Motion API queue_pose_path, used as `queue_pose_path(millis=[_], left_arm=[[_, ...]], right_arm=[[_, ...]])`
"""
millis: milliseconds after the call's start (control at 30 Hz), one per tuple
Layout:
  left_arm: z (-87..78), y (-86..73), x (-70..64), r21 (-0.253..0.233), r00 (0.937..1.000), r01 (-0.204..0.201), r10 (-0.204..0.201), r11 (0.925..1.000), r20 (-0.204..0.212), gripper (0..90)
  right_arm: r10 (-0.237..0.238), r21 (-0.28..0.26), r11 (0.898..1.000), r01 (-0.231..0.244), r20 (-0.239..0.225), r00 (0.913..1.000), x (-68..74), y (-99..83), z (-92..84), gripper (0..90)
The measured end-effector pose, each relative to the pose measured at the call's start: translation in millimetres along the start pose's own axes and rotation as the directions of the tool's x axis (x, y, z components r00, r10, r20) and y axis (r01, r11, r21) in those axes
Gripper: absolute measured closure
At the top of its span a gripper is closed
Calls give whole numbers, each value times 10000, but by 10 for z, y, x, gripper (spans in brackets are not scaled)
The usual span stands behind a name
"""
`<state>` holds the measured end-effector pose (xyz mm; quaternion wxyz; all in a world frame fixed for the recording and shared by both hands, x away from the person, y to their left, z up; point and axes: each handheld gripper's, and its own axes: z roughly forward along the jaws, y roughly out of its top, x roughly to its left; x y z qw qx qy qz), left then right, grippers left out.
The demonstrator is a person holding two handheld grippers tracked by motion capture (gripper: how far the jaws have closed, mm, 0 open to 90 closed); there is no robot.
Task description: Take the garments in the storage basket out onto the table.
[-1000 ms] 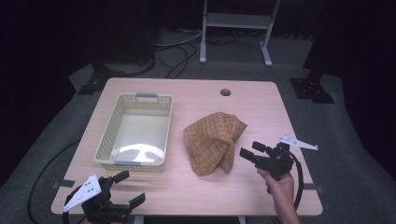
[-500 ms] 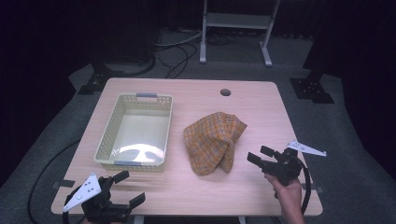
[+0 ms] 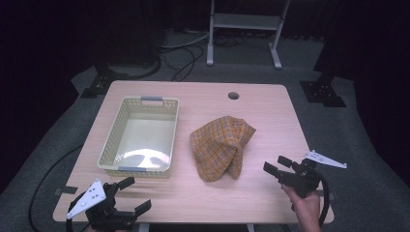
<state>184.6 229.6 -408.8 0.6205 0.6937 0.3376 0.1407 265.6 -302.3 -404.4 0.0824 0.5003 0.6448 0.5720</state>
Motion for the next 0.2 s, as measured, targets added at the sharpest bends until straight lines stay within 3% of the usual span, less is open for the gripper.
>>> queue_pose_path(millis=[200], left_arm=[[-8, 8, 4, -50, 10000, -8, 8, 10000, -35, 26]], right_arm=[[64, -188, 9998, -55, 435, 9990, -49, -68, -160, 119]])
